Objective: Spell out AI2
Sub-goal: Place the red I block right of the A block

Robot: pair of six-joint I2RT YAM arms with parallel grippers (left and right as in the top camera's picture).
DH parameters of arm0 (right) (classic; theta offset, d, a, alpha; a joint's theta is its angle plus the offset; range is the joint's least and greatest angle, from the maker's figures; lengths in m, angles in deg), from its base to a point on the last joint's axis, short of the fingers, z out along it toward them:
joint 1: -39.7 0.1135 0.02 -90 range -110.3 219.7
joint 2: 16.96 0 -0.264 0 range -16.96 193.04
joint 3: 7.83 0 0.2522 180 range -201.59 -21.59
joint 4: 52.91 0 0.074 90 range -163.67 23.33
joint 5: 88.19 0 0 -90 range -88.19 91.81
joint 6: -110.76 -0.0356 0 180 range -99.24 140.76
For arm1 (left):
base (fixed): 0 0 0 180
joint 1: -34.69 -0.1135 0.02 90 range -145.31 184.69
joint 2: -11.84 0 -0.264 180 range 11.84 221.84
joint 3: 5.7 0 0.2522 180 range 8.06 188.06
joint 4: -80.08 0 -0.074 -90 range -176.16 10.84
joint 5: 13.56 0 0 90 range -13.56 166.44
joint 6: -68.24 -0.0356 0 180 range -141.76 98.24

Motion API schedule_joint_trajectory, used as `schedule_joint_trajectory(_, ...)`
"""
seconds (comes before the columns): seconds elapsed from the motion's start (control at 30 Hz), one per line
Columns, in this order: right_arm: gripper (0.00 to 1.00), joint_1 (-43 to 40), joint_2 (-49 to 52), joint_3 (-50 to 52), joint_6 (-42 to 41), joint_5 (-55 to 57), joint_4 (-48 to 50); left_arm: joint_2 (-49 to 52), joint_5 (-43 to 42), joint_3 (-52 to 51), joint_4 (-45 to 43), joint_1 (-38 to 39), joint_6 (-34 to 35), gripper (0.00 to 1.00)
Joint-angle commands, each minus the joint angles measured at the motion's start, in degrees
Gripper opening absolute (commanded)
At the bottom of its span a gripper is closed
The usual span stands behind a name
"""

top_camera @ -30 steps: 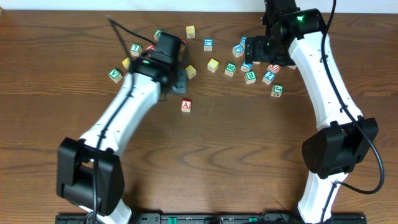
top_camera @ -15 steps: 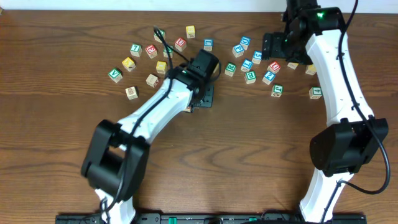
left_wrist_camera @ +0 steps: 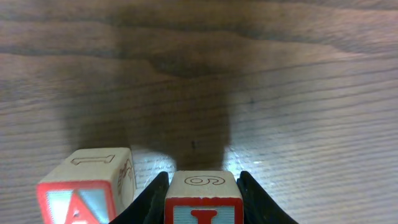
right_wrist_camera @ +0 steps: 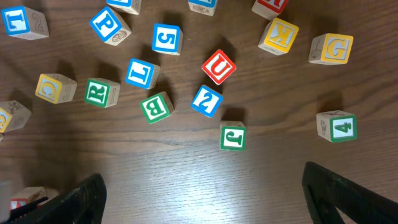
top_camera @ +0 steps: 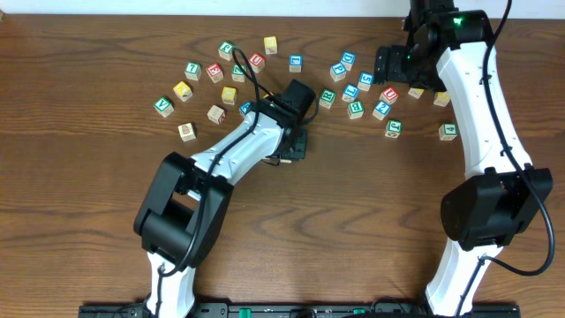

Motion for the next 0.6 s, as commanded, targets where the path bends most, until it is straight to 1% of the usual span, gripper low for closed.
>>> schedule_joint_trajectory(0.0, 0.96, -0.46, -0.04, -1.18, 1.11, 0.66, -0.02, 1.07, -0.33, 0.15, 0.0, 0.04, 0.7, 0.3)
schedule_joint_trajectory(0.13, 0.96, -0.46, -0.04, -1.18, 1.11, 0.66, -0.04, 1.07, -0.33, 0.15, -0.02, 0.04, 0.68, 0.35)
schedule_joint_trajectory(0.57, 0.96, -0.46, -0.04, -1.18, 1.11, 0.66, -0.46, 0.87, -0.33, 0.52, -0.13, 0.02, 0.66, 0.37)
